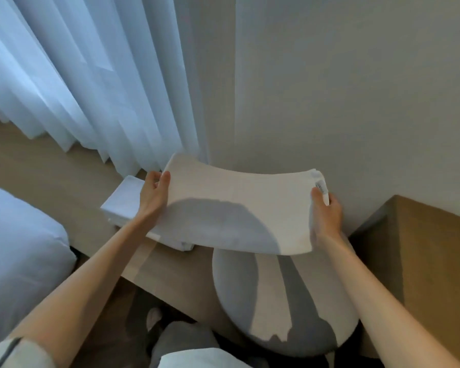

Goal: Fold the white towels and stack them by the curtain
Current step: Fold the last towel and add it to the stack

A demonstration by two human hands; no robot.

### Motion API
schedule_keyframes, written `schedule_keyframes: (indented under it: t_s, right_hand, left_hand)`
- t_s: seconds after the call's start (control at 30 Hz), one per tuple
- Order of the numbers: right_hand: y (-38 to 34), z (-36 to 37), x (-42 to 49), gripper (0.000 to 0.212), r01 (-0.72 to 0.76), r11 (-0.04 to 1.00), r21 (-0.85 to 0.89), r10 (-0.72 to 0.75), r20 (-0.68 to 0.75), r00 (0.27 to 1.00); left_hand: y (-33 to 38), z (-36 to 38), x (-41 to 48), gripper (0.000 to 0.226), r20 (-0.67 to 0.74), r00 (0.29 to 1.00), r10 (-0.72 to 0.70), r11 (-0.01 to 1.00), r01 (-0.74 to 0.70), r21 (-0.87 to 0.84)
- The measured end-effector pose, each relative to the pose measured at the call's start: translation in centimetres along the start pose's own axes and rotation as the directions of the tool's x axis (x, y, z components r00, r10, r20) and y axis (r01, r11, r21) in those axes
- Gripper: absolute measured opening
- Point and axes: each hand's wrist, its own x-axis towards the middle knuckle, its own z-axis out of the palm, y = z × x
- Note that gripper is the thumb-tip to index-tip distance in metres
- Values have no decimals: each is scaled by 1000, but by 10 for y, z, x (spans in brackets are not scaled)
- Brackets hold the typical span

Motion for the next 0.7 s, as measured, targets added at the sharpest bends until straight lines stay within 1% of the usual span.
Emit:
schedule_keyframes:
  t_s: [0.1, 0.23, 0.33, 0.4, 0.5, 0.6, 0.7]
  right_hand:
    - [7, 46, 2, 15, 1, 999, -33, -1, -15, 1000]
    - [15, 113, -2, 17, 3, 998, -65, -7, -62, 998]
    - [21, 172, -11, 16, 10, 996, -86, -20, -120, 993]
    - [24, 207, -21, 14, -4, 995, -95, -12, -169, 986]
    - [27, 254, -34, 13, -22, 997, -74, 5, -227, 974]
    - [30, 287, -44, 14, -29, 994, -107, 3, -239, 971]
    - [34, 310, -48, 17, -27, 989, -145, -6, -218, 976]
  left_hand:
    - [-18, -24, 38, 30, -6, 1000, 9, 999, -9, -51]
    - [-40, -59, 100, 30, -24, 1000, 14, 999, -15, -51]
    - [-52, -90, 156, 27, 16, 1000, 10, 998, -9, -61]
    - [-56, -111, 190, 25, 52, 999, 14, 999, -12, -38]
    - [-59, -140, 231, 25, 88, 996, 22, 1000, -21, -15]
    - [-68, -164, 259, 26, 100, 995, 27, 999, -29, 22]
    - [-80, -180, 277, 26, 106, 994, 18, 999, -21, 32]
